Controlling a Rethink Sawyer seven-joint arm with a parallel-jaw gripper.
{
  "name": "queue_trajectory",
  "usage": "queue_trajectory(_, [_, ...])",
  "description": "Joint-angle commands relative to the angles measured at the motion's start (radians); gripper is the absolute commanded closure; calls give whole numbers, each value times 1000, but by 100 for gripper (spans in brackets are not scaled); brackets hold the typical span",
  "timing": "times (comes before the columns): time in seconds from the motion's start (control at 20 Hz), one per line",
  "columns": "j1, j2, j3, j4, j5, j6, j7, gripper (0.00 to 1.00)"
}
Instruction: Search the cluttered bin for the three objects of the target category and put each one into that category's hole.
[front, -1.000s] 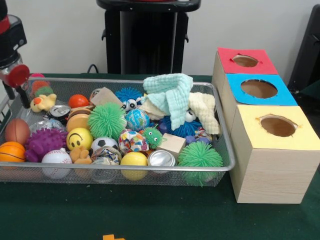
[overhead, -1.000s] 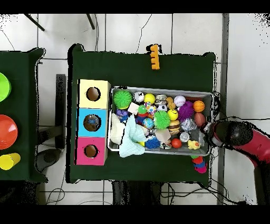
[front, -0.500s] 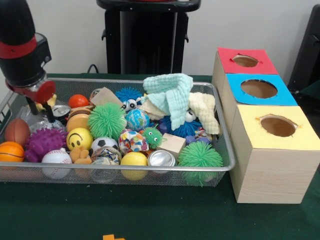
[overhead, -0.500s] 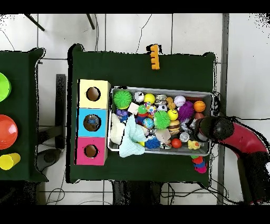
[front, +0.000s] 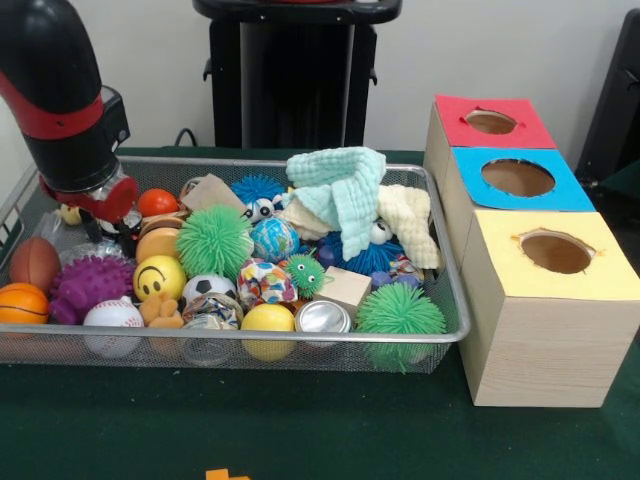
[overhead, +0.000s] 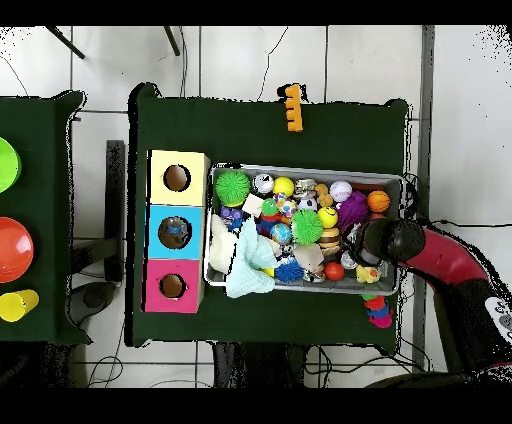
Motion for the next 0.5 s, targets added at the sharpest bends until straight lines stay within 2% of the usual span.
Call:
queue_trajectory(0.05, [-1, 33, 7, -12, 25, -51, 81, 0])
queue_trajectory(0.4, [-2, 106, 9, -114, 35, 3, 53, 0])
queue_trajectory(0.5, [0, 108, 7, -126, 39, 11, 54, 0])
